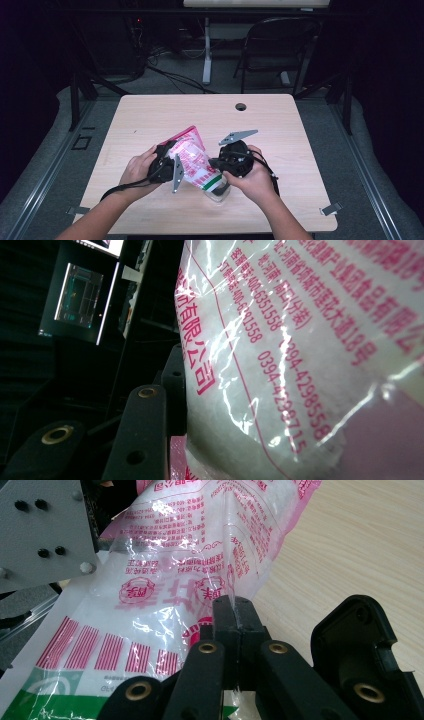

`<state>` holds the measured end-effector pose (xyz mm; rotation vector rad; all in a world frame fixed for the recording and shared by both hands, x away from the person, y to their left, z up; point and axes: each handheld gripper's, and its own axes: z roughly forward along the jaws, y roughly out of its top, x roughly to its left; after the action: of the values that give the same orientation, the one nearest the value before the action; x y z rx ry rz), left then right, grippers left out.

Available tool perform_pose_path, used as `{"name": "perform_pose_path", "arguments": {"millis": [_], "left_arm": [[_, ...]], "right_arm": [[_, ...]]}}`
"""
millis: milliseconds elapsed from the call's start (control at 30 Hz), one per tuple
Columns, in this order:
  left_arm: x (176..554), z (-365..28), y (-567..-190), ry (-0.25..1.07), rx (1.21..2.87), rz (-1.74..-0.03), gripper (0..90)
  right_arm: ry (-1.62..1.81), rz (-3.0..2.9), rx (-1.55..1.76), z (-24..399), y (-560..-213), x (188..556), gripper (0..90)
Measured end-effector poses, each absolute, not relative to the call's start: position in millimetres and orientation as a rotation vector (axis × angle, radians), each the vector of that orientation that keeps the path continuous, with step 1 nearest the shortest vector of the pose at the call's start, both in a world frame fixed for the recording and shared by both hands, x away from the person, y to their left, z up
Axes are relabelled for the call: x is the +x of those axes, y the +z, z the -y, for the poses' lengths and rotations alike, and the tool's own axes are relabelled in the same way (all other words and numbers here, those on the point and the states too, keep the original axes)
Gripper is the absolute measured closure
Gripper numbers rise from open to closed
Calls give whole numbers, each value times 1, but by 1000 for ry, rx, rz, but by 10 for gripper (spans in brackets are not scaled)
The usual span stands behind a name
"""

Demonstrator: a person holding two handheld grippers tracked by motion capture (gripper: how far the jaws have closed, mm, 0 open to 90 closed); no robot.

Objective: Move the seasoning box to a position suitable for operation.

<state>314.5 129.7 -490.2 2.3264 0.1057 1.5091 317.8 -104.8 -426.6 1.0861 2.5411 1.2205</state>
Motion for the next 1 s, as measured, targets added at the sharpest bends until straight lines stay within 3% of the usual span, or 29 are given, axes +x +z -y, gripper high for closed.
{"name": "perform_pose_path", "arguments": {"millis": [1000], "left_arm": [[314,-121,-493,1614,2361,-10,615]], "right_arm": [[1294,-2514,1127,114,-448,318,900]]}}
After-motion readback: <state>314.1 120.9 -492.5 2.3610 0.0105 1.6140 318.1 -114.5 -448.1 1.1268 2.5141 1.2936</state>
